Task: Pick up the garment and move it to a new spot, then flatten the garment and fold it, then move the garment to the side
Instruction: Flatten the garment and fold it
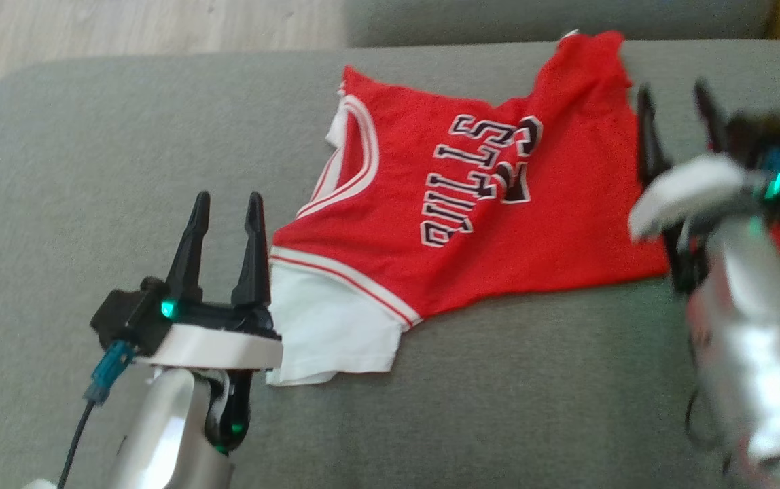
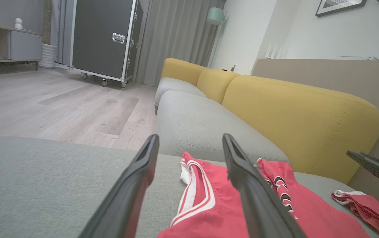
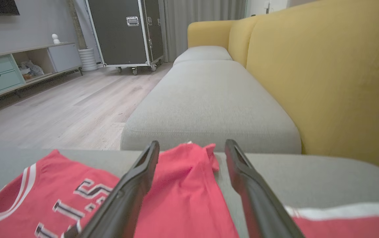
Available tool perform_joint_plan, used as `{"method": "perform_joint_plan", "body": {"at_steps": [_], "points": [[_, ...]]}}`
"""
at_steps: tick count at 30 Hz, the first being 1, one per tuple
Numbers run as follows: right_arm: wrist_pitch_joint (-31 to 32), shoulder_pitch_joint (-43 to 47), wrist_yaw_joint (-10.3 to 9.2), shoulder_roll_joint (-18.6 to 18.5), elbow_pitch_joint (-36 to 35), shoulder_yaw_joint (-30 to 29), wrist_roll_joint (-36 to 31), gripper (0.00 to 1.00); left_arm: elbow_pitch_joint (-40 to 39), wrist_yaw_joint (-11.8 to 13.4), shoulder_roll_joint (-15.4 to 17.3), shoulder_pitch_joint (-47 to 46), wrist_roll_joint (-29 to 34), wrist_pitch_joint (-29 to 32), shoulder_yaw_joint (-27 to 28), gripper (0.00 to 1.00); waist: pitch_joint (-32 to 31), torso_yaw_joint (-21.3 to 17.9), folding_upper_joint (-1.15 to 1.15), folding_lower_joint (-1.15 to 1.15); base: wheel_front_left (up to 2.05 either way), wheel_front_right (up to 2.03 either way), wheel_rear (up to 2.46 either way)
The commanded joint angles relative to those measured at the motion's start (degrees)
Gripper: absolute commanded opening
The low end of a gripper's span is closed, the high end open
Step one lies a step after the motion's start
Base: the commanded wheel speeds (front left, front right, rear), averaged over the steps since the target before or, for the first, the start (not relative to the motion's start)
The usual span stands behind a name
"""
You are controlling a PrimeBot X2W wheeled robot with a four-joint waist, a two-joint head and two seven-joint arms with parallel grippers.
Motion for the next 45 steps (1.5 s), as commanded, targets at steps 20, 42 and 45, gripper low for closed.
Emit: {"method": "perform_joint_plan", "body": {"at_steps": [20, 42, 45], "points": [[0.34, 21.26, -0.05, 2.85, -30.91, 5.9, 13.09, 1.0, 7.63, 0.08, 12.63, -15.43, -2.92, 13.47, -3.94, 1.0, 4.99, -14.16, 0.0, 0.01, 0.0, 0.0, 0.0], [-0.51, 18.37, -0.05, 2.86, -35.15, 7.84, 17.85, 1.0, 25.28, 0.08, 28.8, -42.41, -18.41, 43.34, -18.97, 1.0, 16.48, -23.61, 0.0, 0.01, 0.0, 0.0, 0.0], [-0.56, 18.23, -0.05, 2.86, -35.31, 7.89, 17.82, 1.0, 27.58, 0.08, 28.54, -43.18, -18.82, 43.12, -19.5, 1.0, 16.84, -23.78, 0.0, 0.01, 0.0, 0.0, 0.0]]}}
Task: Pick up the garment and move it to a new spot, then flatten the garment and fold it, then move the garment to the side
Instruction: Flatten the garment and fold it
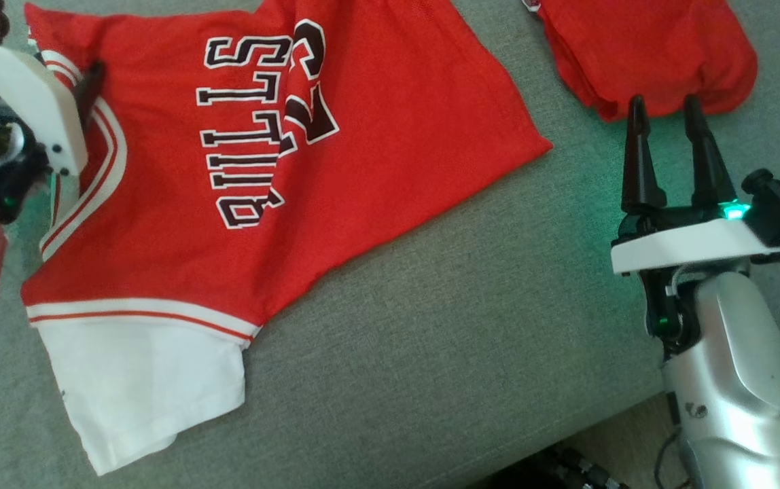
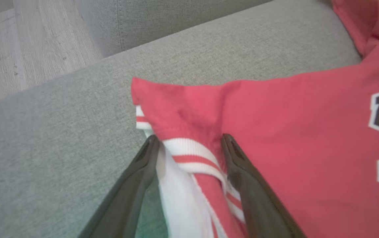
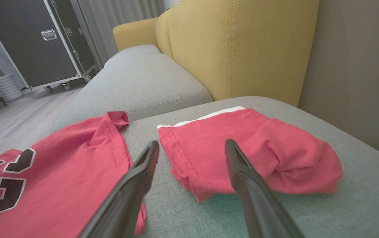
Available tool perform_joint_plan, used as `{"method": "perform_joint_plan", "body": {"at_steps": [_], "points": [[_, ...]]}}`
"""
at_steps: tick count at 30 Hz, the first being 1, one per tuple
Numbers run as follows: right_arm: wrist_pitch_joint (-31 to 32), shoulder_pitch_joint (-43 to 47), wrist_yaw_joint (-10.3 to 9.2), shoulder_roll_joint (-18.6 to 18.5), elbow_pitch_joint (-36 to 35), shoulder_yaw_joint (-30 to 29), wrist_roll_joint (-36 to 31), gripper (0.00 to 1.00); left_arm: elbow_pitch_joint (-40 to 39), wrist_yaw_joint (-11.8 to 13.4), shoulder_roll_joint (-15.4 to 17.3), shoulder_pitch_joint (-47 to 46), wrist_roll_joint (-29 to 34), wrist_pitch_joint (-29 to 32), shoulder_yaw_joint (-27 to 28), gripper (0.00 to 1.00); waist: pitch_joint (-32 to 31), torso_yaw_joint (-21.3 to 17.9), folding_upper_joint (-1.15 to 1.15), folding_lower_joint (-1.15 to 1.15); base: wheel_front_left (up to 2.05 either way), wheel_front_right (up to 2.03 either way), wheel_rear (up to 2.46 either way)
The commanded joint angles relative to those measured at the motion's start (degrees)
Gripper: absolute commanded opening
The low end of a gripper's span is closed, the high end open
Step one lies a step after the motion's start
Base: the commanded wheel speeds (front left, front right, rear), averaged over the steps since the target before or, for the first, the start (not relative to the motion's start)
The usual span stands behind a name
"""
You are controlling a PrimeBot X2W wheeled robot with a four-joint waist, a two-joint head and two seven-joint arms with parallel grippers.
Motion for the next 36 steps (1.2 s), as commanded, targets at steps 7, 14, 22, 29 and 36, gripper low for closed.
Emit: {"method": "perform_joint_plan", "body": {"at_steps": [7, 14, 22, 29, 36], "points": [[-0.75, -1.69, -0.04, 0.11, -2.1, 0.87, -0.01, 1.0, 2.28, 0.14, 2.44, -3.9, -1.19, -4.05, 1.04, 0.0, 0.37, -0.19, 0.0, 0.0, 0.0, 0.0, 0.0], [-0.76, -1.89, -0.04, 0.11, -2.37, 1.29, 0.12, 1.0, 4.96, 2.17, 2.77, -8.82, 2.36, -17.99, 2.19, 0.0, 0.56, -0.24, 0.0, 0.0, 0.0, 0.0, 0.0], [-0.77, -2.21, -0.04, 0.11, -2.08, 1.96, 0.41, 1.0, 8.88, 4.78, 2.56, -15.2, 6.15, -31.18, 2.44, 0.0, 0.99, -0.46, 0.0, 0.0, 0.0, 0.0, 0.0], [-0.77, -2.73, -0.04, 0.11, -1.74, 2.29, -0.3, 1.0, 15.22, 5.62, 0.21, -17.4, 8.76, -35.7, 0.08, 1.0, 0.15, 1.57, 0.0, 0.0, 0.0, 0.0, 0.0], [-0.77, -3.04, -0.04, 0.12, -2.66, 2.26, -1.75, 1.0, 17.03, 3.72, -3.15, -14.39, 6.56, -41.62, 1.01, 1.0, -3.98, 5.49, 0.0, 0.0, 0.0, 0.0, 0.0]]}}
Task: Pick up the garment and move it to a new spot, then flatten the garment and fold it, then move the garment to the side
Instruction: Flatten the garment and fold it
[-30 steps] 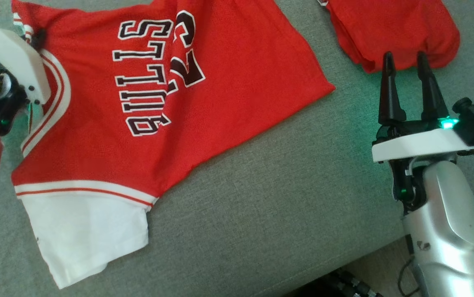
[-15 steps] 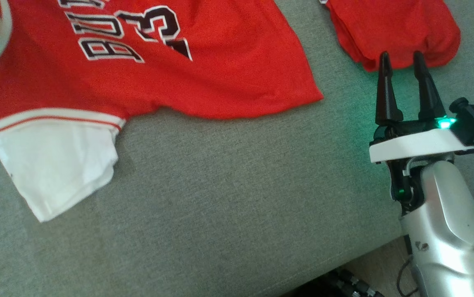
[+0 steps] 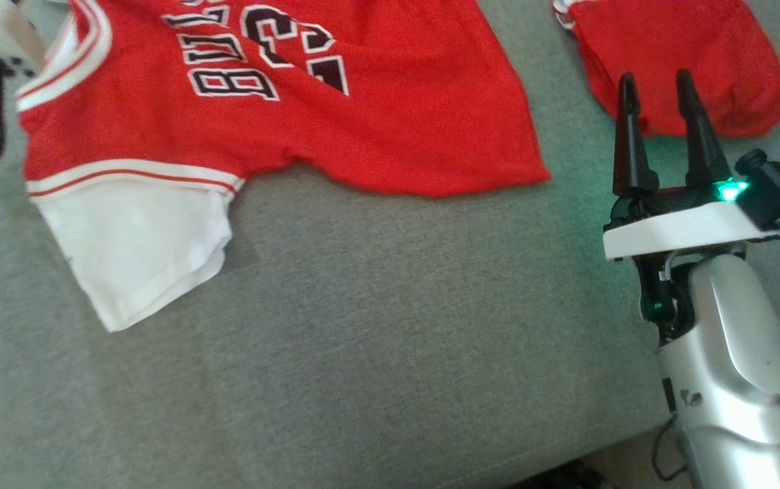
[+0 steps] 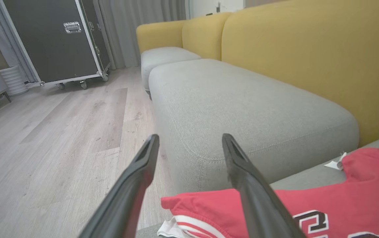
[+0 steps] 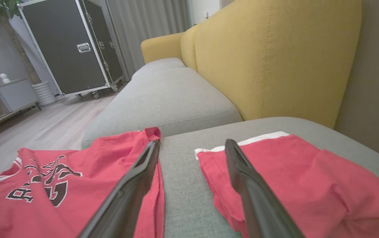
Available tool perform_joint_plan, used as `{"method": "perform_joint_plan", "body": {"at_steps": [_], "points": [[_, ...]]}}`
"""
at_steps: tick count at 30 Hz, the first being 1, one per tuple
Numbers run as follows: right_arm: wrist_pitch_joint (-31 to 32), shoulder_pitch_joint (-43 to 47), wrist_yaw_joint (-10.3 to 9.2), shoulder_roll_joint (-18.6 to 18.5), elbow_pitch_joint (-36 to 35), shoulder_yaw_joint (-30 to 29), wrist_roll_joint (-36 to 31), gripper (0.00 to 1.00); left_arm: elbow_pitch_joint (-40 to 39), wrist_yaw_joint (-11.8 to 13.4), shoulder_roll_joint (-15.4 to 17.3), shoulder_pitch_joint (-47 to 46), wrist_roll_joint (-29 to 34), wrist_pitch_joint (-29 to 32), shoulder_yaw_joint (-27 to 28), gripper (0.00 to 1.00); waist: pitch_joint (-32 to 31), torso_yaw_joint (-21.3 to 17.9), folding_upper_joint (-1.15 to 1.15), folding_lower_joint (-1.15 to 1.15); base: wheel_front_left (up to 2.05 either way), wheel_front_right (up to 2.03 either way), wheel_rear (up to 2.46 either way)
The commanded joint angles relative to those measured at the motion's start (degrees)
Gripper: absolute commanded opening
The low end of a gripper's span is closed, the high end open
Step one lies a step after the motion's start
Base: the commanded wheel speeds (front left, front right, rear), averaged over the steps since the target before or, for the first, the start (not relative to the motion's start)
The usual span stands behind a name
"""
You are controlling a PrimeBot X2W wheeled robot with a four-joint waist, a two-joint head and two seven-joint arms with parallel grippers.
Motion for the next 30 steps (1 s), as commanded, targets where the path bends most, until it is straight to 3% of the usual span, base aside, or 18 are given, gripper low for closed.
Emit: {"method": "perform_joint_plan", "body": {"at_steps": [1, 9, 11, 20, 25, 30], "points": [[-0.6, -0.5, -0.04, 0.04, -1.98, 0.63, -0.77, 1.0, -1.73, -0.38, 1.47, 0.03, -1.02, -1.33, 2.31, 1.0, -2.64, 2.48, 0.0, 0.0, 0.0, 0.0, 0.0], [-0.6, 2.61, -0.04, 0.04, -2.48, -1.49, -4.14, 1.0, -14.0, 0.53, -1.6, 11.74, -3.04, -2.54, 9.1, 1.0, -8.99, 8.38, 0.0, 0.0, 0.0, 0.0, 0.0], [-0.6, 4.8, -0.04, 0.04, -2.08, -2.65, -4.66, 1.0, -22.32, 1.99, -2.81, 20.71, -0.95, -2.56, 12.0, 1.0, -11.72, 10.64, 0.0, 0.0, 0.0, 0.0, 0.0], [-0.6, 10.31, -0.04, 0.04, -1.55, -3.32, -5.16, 1.0, -40.41, 5.67, -8.24, 44.38, 6.26, -2.57, 17.06, 1.0, -16.75, 14.24, 0.0, 0.0, 0.0, 0.0, 0.0], [-0.6, 12.37, -0.04, 0.04, -1.59, -2.67, -3.81, 1.0, -44.86, 6.05, -11.81, 53.67, 8.65, -2.57, 18.52, 1.0, -17.65, 14.85, 0.0, 0.0, 0.0, 0.0, 0.0], [-0.6, 12.33, -0.04, 0.04, -1.81, -1.39, -3.54, 1.0, -43.46, 4.71, -12.65, 54.96, 9.8, -2.57, 18.88, 1.0, -17.04, 14.14, 0.0, 0.0, 0.0, 0.0, 0.0]]}}
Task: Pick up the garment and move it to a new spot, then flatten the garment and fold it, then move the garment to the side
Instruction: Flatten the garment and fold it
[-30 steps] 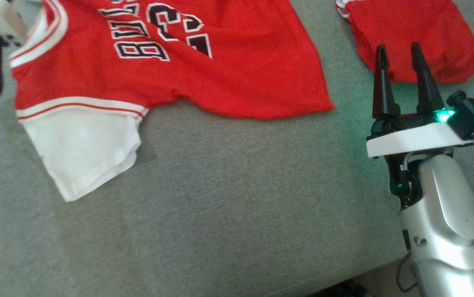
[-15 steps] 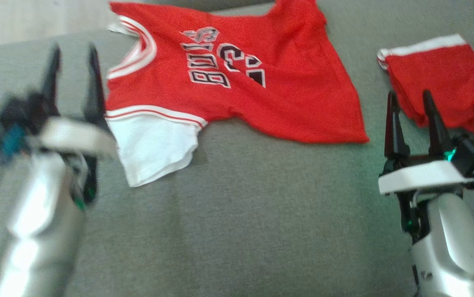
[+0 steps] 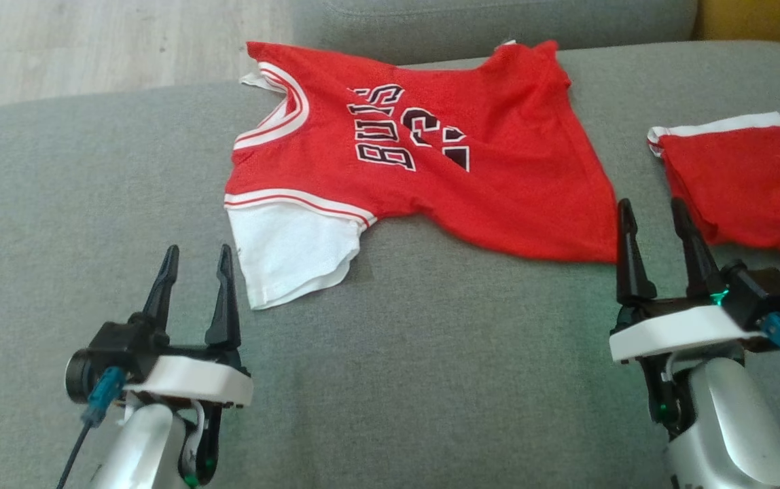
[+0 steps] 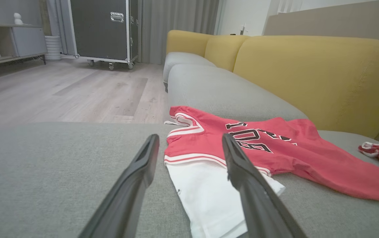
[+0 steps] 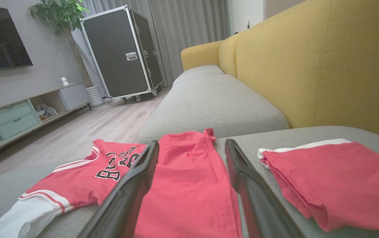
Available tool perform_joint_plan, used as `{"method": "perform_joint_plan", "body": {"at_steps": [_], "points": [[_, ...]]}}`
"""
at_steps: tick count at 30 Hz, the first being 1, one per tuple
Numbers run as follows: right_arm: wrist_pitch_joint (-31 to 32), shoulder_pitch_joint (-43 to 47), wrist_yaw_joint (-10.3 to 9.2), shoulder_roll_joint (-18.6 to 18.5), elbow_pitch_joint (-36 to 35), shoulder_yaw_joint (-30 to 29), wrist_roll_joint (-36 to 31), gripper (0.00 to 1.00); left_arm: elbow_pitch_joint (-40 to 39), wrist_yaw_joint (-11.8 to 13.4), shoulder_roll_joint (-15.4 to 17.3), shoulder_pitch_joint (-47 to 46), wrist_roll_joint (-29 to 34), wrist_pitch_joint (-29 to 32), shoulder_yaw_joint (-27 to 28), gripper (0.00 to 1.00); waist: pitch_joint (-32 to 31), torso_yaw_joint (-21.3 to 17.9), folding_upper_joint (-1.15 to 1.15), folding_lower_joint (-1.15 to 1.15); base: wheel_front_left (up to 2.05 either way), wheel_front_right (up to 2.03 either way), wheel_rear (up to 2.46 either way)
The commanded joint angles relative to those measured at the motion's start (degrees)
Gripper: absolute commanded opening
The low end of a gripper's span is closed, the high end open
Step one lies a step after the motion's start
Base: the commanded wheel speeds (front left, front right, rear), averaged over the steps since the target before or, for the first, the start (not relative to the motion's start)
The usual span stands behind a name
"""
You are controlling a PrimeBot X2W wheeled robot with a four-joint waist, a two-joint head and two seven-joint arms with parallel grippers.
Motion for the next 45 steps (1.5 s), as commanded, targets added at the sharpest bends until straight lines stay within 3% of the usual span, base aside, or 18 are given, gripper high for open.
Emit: {"method": "perform_joint_plan", "body": {"at_steps": [1, 21, 22, 23, 24, 29, 34, 38, 45], "points": [[-0.36, -1.55, -0.04, -0.01, -1.9, 1.7, 0.24, 1.0, -0.3, -0.53, 0.58, -3.41, 0.52, -0.34, 2.22, 1.0, 0.54, -0.65, -0.01, 0.0, 0.0, 0.0, 0.0], [-0.36, -3.3, -0.04, 0.0, -3.28, 1.42, 1.27, 1.0, 18.82, -0.19, 0.24, -11.04, -1.61, 14.59, -0.13, 1.0, 6.0, -5.57, -0.01, 0.0, 0.0, 0.0, 0.0], [-0.36, -3.35, -0.04, 0.0, -3.24, 1.24, 1.25, 1.0, 19.22, -0.23, 0.24, -11.25, -1.71, 15.01, -0.22, 0.87, 6.11, -5.64, -0.01, 0.0, 0.0, 0.0, 0.0], [-0.36, -3.39, -0.04, 0.0, -3.14, 1.05, 1.18, 1.0, 19.48, -0.3, 0.3, -11.42, -1.65, 15.16, -0.4, 0.13, 6.19, -5.69, -0.01, 0.0, 0.0, 0.0, 0.0], [-0.36, -3.42, -0.04, 0.0, -2.96, 0.87, 1.09, 1.0, 19.66, -0.47, 0.37, -11.54, -1.57, 15.11, -0.6, 0.0, 6.24, -5.7, -0.01, 0.0, 0.0, 0.0, 0.0], [-0.36, -3.57, -0.04, 0.0, -0.95, 0.48, 0.5, 1.0, 19.3, -1.32, -0.05, -11.54, -1.98, 13.29, -0.81, 0.0, 5.86, -5.28, -0.01, 0.0, 0.0, 0.0, 0.0], [1.87, -5.02, -0.04, 0.0, 4.11, 0.63, 0.12, 1.0, 16.59, -0.78, -0.54, -11.77, -2.89, 7.42, 0.84, 0.0, 4.85, -4.13, -0.01, 0.0, 0.0, 0.0, 0.0], [6.22, -7.59, -0.04, 0.0, 10.3, -0.31, 0.41, 1.0, 12.18, -0.56, -0.52, -12.15, -2.83, 2.11, 2.0, 0.0, 4.0, -2.57, -0.01, 0.0, 0.0, 0.0, 0.0], [8.55, -11.73, -0.04, 0.0, 20.14, -1.45, 2.94, 1.0, 6.09, -0.9, -0.93, -11.29, -1.96, 0.1, 2.35, 0.0, 3.57, -0.61, -0.01, 0.0, 0.0, 0.0, 0.0]]}}
